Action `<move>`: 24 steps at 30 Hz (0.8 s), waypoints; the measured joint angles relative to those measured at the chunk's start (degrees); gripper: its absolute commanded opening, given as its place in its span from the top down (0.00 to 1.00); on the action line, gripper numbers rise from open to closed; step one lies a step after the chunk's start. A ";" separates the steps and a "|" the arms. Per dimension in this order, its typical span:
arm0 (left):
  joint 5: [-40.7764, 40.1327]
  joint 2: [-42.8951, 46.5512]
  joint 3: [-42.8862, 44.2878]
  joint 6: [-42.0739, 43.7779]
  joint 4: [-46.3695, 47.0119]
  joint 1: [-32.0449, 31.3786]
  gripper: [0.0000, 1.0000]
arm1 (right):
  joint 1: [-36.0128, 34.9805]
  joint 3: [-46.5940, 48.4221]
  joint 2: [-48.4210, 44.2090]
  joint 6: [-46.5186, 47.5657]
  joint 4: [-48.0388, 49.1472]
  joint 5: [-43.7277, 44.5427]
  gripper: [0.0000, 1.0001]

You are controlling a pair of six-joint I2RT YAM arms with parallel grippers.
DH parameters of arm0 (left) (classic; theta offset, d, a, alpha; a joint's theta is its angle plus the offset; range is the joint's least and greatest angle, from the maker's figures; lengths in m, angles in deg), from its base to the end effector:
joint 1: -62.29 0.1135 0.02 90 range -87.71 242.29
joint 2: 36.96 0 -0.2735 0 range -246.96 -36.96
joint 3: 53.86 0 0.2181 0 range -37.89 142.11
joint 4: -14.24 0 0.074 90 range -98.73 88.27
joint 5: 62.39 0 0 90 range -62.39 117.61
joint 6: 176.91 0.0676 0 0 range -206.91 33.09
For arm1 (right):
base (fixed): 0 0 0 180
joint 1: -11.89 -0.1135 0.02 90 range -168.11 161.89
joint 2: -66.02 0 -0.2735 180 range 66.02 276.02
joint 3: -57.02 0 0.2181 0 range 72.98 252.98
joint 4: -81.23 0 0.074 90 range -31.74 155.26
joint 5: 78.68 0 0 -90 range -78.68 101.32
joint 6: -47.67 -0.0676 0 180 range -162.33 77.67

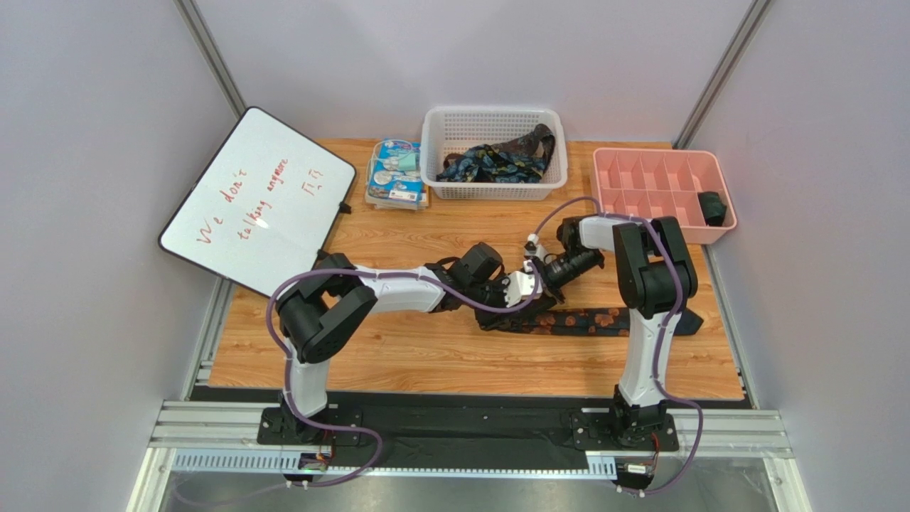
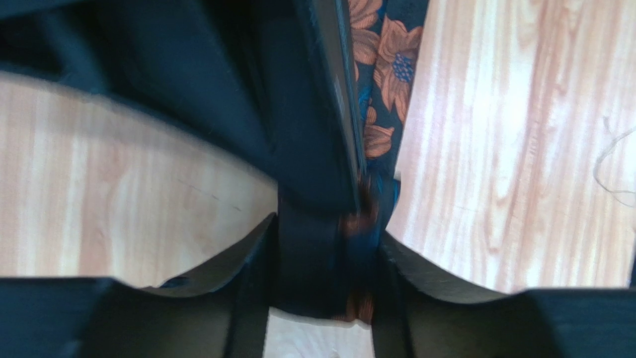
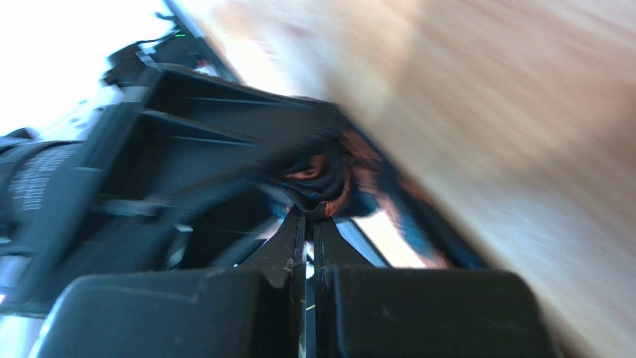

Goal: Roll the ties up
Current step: Roll the tie at the center of the board.

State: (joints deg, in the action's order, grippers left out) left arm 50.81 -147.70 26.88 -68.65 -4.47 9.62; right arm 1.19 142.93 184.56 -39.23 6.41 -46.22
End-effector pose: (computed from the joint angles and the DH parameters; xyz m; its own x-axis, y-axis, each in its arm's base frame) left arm 0.2187 -0.3307 0.1579 -0.1543 0.6773 -0.7194 0.9865 0.1458 -0.0743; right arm 0.2854 0.1120 0.1310 -0.9441 -0.2079 0.2559 0.0981 0.5639 0.8200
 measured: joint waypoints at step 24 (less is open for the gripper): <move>6.67 6.40 -11.50 -10.93 9.64 1.09 0.30 | -0.63 -0.96 -1.49 -2.86 0.83 17.00 1.00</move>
State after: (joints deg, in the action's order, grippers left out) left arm 57.48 -141.30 15.39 -79.58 5.17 10.72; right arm 0.56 141.97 183.07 -42.10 7.24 -29.21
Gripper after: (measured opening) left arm 0.691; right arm 0.008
